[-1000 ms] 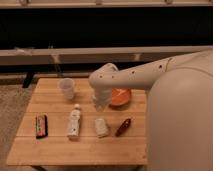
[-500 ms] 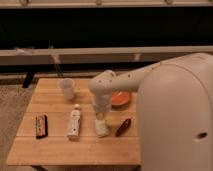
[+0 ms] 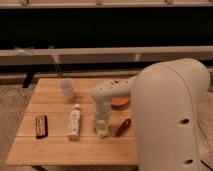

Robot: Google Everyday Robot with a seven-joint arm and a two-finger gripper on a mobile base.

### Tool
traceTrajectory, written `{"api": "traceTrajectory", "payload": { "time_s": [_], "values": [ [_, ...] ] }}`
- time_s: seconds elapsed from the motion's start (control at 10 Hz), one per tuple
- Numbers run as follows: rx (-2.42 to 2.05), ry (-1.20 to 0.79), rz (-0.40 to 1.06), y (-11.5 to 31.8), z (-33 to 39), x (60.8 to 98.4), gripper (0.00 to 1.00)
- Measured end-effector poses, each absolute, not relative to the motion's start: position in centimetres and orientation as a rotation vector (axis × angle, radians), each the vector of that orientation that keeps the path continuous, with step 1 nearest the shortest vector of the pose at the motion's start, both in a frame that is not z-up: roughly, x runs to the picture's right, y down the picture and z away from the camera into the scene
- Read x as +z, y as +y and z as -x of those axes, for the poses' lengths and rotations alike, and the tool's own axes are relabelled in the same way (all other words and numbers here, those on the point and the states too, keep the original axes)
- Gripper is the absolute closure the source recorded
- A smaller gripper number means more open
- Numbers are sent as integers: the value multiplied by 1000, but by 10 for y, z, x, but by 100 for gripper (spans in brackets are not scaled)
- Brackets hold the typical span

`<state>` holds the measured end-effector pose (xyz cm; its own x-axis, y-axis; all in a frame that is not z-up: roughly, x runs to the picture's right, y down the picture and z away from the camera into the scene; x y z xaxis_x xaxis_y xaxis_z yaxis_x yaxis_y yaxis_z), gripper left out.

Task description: Place the white sponge in the ceramic cup

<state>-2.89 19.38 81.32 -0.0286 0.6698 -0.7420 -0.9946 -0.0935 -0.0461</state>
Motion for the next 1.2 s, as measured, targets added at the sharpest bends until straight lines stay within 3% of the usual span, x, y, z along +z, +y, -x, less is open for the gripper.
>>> {"api": "traceTrajectory", "payload": {
  "time_s": [0.4, 1.0, 1.2],
  "values": [
    [1523, 584, 723, 187, 21, 805, 20],
    [1486, 652, 678, 202, 12, 837, 21],
    [1478, 687, 660, 208, 9, 846, 38]
  ]
}}
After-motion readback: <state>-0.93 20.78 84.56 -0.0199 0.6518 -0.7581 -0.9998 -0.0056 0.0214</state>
